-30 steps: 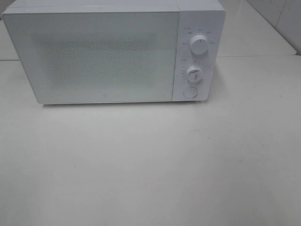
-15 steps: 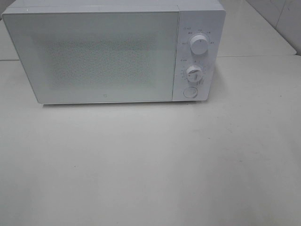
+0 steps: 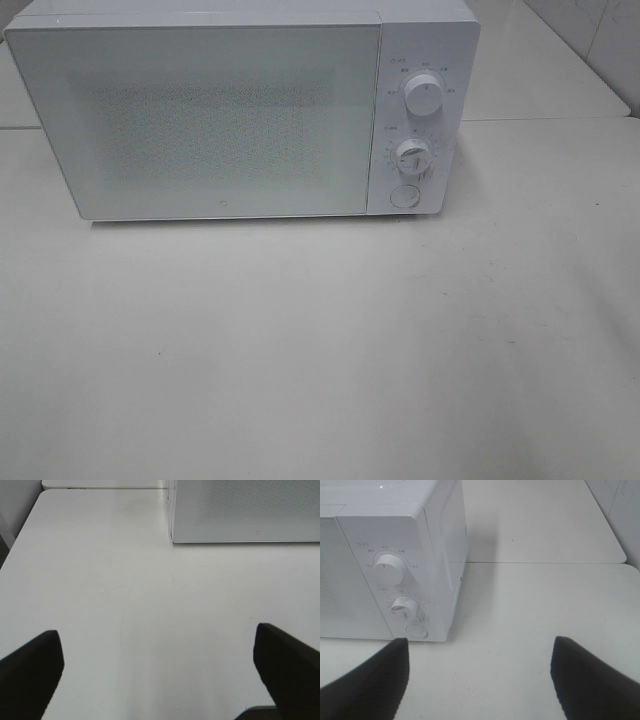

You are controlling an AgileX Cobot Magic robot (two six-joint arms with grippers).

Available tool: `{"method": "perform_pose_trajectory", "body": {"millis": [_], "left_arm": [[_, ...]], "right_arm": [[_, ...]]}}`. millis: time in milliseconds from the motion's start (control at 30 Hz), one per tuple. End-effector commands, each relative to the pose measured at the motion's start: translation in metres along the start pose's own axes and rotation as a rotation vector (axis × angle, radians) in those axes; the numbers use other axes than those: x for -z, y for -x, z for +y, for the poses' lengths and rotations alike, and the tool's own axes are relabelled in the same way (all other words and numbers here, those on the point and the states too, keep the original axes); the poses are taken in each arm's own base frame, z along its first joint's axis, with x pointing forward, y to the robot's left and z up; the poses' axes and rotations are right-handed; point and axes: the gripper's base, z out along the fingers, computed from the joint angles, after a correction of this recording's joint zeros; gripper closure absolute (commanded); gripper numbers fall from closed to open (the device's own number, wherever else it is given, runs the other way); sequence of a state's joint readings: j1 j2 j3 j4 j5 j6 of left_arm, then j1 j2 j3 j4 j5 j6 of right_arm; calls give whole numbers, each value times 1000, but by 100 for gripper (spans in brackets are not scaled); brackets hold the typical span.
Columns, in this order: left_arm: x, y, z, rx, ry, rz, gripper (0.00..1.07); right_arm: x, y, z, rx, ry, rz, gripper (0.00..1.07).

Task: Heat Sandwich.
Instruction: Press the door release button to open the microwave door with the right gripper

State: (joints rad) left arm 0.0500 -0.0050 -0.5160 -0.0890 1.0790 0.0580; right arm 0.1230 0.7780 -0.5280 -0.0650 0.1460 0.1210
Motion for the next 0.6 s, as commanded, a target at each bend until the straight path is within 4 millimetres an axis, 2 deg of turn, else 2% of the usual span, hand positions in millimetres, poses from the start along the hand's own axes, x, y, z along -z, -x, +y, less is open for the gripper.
{"method": "perform_pose_trajectory", "body": {"millis": [33,233,333,433,600], "left_arm": [[2,-1,-1,-1,-2,-25,9],[2,-1,-1,-1,-2,-25,9],[2,-1,-1,-1,-2,-25,9],[2,-1,-1,-1,-2,-25,9],[2,-1,-1,-1,-2,-25,9]], "right_arm": [[-15,5,0,-21,3,-39,32],[-47,5,1,-36,17,-71,32],[-56,4,2,-36,24,-88,32],[-67,0,3,-33,40,-151,32],[-81,-19,4,-34,60,-228,32]]}}
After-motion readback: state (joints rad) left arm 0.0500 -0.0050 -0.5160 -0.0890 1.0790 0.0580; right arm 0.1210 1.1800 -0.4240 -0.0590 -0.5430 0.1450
